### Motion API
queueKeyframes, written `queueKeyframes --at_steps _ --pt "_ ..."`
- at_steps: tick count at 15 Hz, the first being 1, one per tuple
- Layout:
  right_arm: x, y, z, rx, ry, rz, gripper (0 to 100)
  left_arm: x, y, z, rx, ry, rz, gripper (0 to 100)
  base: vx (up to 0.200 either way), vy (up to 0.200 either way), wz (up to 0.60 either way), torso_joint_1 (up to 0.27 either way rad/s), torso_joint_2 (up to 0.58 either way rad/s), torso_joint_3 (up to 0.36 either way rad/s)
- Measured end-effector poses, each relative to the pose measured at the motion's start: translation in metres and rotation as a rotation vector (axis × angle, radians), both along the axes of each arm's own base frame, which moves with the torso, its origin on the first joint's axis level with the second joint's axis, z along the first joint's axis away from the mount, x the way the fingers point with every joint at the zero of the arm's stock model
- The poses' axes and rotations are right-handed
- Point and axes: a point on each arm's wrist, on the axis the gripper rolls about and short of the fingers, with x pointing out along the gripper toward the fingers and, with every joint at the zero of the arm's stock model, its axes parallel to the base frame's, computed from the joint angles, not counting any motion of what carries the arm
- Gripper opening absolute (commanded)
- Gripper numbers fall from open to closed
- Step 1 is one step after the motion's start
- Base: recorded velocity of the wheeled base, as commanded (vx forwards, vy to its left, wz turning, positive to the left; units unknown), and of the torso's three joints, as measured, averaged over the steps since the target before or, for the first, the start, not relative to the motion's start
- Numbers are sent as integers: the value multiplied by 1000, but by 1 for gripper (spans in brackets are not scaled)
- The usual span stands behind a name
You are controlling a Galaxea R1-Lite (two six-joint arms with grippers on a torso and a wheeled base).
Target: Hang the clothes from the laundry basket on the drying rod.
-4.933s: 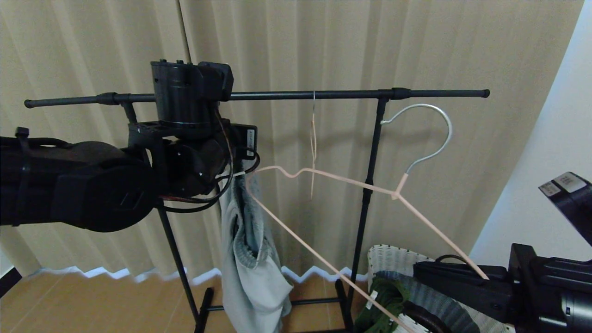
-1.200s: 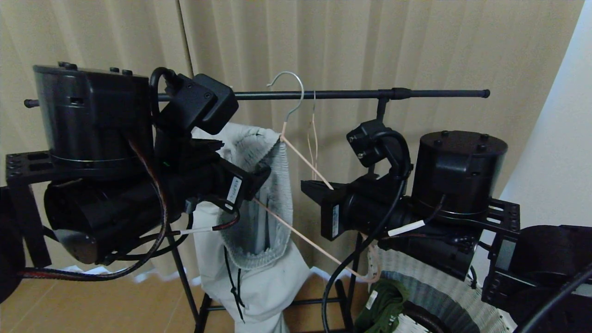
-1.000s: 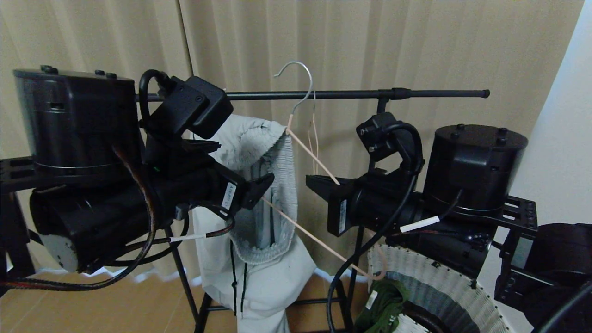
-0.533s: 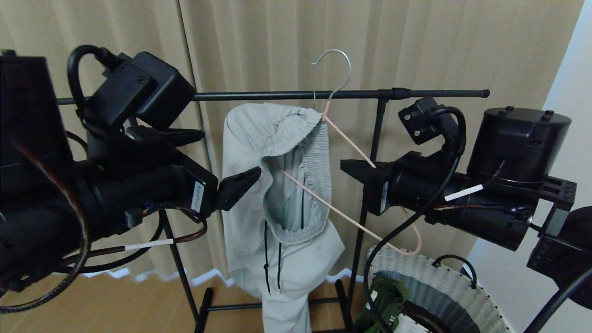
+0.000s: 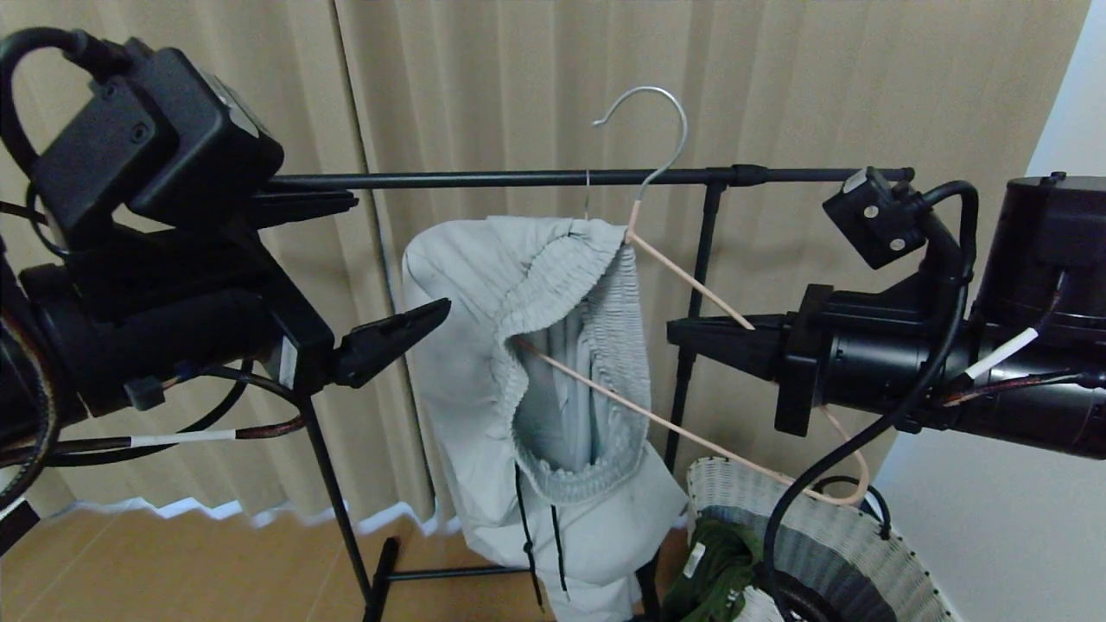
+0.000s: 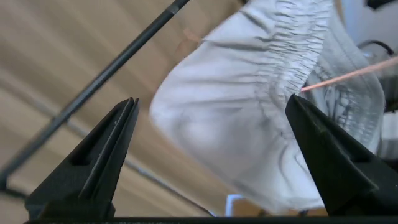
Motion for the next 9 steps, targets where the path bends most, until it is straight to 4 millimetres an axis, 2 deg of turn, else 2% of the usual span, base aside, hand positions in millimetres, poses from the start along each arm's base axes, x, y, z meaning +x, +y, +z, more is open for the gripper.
queueKeyframes --at_steps 3,7,9 --pt "-3 1 1 -1 -14 70 0 10 -6 -2 71 -33 -31 100 0 0 0 0 0 0" --pt "-10 4 -5 -17 -19 120 0 26 -15 -1 81 -55 -30 100 0 0 0 0 0 0" --pt "-17 7 -7 -19 -19 162 0 30 -18 -6 91 -40 -41 100 0 0 0 0 0 0"
